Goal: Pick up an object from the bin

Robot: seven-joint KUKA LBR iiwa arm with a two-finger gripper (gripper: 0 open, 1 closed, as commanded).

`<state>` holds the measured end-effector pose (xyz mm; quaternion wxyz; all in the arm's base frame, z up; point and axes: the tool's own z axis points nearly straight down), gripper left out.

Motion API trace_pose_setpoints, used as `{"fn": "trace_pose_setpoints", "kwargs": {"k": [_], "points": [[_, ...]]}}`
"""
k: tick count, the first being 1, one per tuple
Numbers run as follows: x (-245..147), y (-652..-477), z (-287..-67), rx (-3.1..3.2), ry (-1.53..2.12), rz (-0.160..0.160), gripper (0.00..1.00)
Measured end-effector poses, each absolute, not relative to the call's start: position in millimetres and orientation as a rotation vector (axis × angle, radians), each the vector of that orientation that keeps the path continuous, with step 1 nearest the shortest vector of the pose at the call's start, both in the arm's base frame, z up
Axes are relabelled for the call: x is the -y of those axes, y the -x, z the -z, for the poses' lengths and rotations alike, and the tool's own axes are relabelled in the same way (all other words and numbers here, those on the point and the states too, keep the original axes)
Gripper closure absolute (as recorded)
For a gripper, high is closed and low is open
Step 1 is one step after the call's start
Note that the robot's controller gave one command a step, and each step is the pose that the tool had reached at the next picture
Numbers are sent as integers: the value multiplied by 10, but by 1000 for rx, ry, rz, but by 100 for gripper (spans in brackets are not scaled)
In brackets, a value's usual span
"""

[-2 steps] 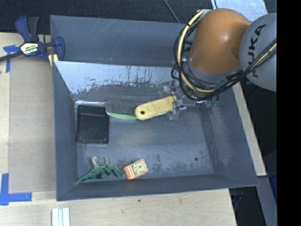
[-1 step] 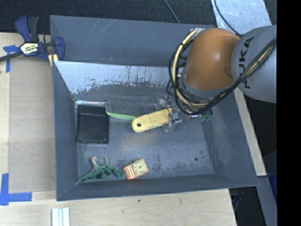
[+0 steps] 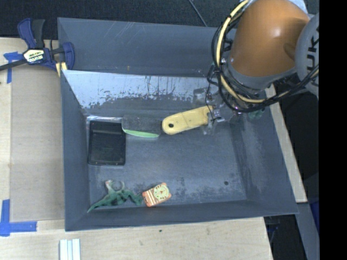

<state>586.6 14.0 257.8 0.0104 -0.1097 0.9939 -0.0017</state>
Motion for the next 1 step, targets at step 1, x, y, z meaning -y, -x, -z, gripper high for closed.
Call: {"fn": "trace_pose_setpoints", "kwargs": {"k": [1], "points": [[-102, -5836, -2876, -3100, 365, 5, 100]]}}
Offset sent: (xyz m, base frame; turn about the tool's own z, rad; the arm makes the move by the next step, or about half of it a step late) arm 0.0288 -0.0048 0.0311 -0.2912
